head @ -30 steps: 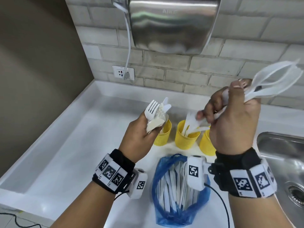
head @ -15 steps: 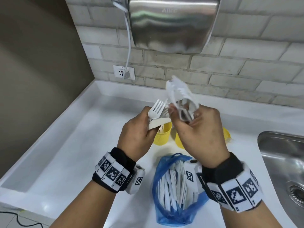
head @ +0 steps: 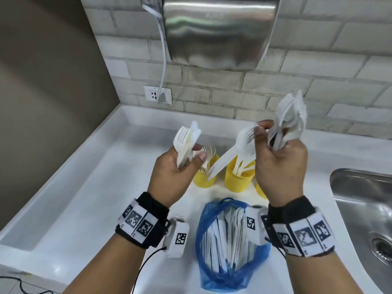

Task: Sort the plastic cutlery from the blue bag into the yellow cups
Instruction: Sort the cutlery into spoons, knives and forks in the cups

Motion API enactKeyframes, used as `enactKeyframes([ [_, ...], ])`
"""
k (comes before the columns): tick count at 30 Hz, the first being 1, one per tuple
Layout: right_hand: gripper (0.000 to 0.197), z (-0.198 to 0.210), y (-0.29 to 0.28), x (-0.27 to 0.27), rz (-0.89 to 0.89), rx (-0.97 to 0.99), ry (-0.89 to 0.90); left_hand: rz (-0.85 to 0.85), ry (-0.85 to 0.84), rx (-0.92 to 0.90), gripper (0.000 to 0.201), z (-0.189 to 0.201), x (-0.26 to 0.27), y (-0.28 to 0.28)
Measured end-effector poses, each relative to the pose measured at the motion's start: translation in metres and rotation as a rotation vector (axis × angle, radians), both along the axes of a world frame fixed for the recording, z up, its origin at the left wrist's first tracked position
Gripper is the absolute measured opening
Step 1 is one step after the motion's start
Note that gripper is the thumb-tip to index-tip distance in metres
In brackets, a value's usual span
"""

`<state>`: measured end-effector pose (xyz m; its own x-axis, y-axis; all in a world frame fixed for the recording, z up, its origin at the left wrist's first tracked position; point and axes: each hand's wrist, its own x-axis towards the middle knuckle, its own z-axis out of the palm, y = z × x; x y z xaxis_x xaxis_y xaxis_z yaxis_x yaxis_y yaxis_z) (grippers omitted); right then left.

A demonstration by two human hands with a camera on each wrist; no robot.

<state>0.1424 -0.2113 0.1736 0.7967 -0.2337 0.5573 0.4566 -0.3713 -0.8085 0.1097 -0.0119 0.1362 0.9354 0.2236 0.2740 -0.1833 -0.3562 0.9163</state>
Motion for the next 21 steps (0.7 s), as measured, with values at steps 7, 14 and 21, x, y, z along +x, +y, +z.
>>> enactKeyframes([
  [7, 0.01, -0.009, 0.025, -0.007, 0.197, 0.257, 0.174, -0.115, 0.074, -0.001, 0.015, -0.004, -0.007, -0.014],
  [14, 0.032, -0.022, 0.033, -0.014, 0.584, 0.435, 0.511, -0.39, 0.087, -0.192, 0.02, 0.011, -0.013, -0.018],
  [21, 0.044, -0.007, 0.022, 0.009, 0.14, 0.427, 0.361, -0.124, 0.071, 0.137, 0.014, 0.004, -0.007, -0.011],
])
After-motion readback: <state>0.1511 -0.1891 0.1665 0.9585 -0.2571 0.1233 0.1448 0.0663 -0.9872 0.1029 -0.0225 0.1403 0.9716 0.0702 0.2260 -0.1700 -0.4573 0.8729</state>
